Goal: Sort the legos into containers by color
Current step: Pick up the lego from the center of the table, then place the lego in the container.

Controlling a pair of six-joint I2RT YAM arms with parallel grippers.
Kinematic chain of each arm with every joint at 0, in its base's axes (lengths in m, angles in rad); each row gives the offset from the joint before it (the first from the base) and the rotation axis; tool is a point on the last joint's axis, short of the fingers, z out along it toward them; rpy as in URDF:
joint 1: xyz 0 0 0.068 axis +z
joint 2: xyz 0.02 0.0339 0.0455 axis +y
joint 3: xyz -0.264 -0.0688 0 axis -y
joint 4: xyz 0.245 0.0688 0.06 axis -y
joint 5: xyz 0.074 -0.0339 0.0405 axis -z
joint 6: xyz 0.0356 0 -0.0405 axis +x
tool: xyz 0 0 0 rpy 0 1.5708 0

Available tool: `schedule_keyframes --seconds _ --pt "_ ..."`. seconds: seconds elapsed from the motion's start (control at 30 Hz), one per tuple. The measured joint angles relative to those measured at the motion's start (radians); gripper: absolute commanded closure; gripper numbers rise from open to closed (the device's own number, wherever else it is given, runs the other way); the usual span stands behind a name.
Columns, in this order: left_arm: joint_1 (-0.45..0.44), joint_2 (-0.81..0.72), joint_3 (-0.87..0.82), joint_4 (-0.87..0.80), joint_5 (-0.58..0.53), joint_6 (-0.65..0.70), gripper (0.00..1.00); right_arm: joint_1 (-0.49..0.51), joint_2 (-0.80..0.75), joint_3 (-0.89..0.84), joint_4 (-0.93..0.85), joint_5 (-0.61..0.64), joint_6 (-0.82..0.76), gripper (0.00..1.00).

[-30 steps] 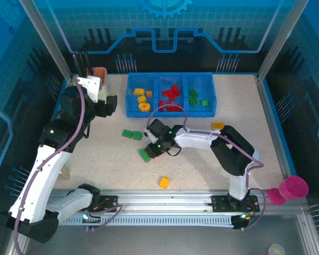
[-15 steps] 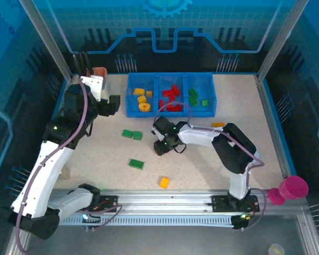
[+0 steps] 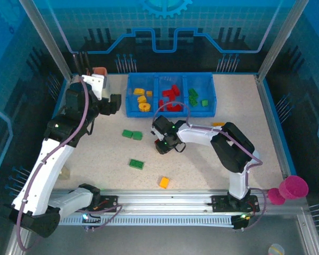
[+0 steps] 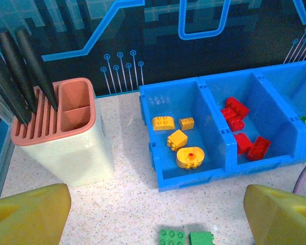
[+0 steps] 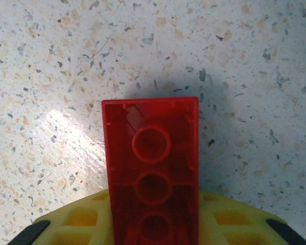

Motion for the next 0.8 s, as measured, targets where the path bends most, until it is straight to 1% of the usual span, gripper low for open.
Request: schedule_keyframes --seconds 0.1,0.2,0.33,0.47,0.5,0.6,0.8 --pt "0.0 0.002 0.0 0.0 0.003 0.002 0.1 -0.014 -0.005 0.008 -0.021 0.008 -0.028 0.73" --pt "0.0 0.001 0.0 0.0 0.007 0.002 0.09 -0.072 -0.029 0.037 -0.077 0.035 -0.063 0.73" --pt "0.001 -0.001 0.0 -0.002 0.008 0.005 0.09 -0.177 -0.073 0.154 -0.112 0.068 -0.115 0.73" --pt "0.001 -0.004 -0.002 -0.028 0.007 0.005 0.08 -0.249 -0.076 0.282 -0.101 0.084 -0.162 0.73" --pt "0.001 -0.006 -0.004 -0.039 0.006 0.005 0.06 -0.262 -0.069 0.312 -0.098 0.089 -0.175 0.73" --pt "0.001 -0.023 -0.029 -0.061 -0.001 -0.005 0.01 -0.286 -0.013 0.415 -0.088 0.093 -0.201 0.73" --pt "0.002 -0.055 -0.084 -0.121 -0.001 -0.049 0.01 -0.313 0.191 0.614 -0.066 0.095 -0.243 0.73"
